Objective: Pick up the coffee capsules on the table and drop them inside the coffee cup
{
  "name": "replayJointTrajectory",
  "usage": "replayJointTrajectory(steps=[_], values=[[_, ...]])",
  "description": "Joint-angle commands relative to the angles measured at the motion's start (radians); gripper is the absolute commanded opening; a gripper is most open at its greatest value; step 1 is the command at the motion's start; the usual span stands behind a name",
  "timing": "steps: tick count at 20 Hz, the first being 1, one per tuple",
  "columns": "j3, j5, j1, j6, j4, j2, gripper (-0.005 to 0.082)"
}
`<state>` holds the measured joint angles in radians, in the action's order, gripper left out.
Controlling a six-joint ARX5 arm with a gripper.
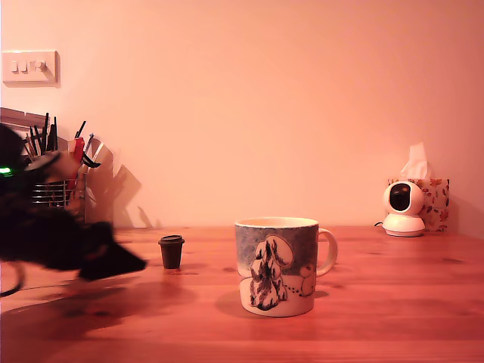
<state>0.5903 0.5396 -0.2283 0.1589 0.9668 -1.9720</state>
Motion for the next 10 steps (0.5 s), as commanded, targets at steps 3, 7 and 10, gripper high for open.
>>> replayJointTrajectory(steps=[3,7,10], values=[[0.071,-0.015,-0.019,-0.011,-0.006,-0.067,0.0462],[0.128,-0.031,-0.034,-0.055,-0.009,-0.102,0.0465],[0.153,-0.044,-0.043,-0.072,-0.017,-0.104,0.0465]])
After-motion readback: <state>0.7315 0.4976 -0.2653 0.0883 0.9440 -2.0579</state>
